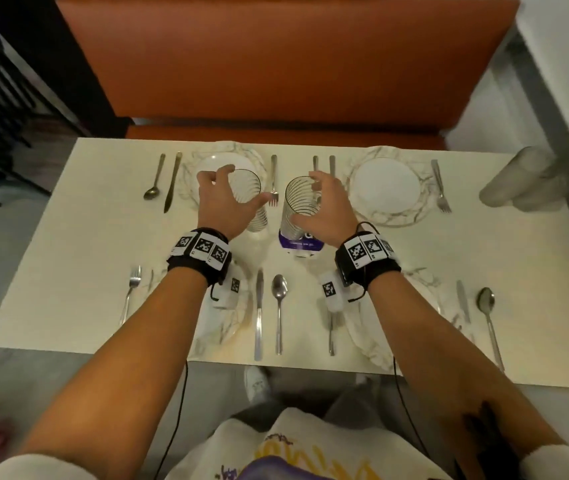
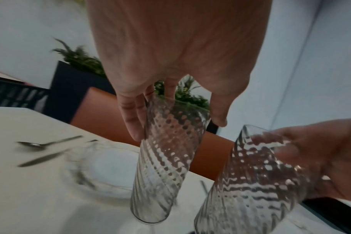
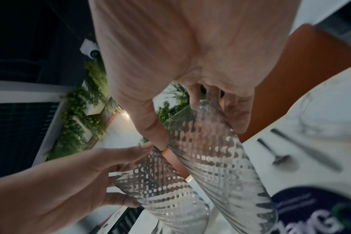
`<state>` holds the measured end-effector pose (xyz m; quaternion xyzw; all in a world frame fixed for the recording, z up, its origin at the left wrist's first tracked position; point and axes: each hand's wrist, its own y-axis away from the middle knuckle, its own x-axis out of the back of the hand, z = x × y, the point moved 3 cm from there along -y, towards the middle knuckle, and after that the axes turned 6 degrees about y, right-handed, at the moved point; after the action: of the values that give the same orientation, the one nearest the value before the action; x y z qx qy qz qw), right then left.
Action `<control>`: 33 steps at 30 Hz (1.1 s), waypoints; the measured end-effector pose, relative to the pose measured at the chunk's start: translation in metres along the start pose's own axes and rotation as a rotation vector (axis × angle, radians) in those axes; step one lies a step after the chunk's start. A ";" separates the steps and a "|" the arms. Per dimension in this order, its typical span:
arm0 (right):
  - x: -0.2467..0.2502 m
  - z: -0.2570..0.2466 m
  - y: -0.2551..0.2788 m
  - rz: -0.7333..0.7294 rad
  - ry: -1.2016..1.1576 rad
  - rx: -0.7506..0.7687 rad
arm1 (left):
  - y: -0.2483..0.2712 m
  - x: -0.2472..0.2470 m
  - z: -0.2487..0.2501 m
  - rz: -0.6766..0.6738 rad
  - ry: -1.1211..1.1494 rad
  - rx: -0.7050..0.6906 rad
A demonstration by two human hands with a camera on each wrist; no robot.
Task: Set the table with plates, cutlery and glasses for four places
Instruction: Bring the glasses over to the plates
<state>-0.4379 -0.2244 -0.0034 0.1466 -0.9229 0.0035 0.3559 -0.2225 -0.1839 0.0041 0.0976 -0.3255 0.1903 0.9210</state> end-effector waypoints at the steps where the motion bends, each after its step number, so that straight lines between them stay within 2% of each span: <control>1: -0.016 -0.008 -0.001 -0.013 0.007 -0.003 | -0.004 0.014 -0.015 0.016 0.002 0.017; 7: -0.078 -0.036 -0.008 -0.095 0.060 -0.014 | -0.029 0.072 -0.075 0.016 -0.030 0.107; 14: -0.109 -0.049 -0.019 -0.212 0.199 -0.010 | -0.046 0.100 -0.116 -0.035 -0.031 0.157; 24: -0.117 -0.054 -0.027 -0.282 0.302 -0.036 | -0.053 0.104 -0.133 -0.036 -0.010 0.186; 33: -0.125 -0.062 -0.032 -0.232 0.286 -0.080 | -0.052 0.104 -0.133 -0.066 -0.030 0.186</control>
<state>-0.3002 -0.2144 -0.0427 0.2358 -0.8392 -0.0533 0.4872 -0.0519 -0.1607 -0.0352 0.1962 -0.3168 0.1876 0.9088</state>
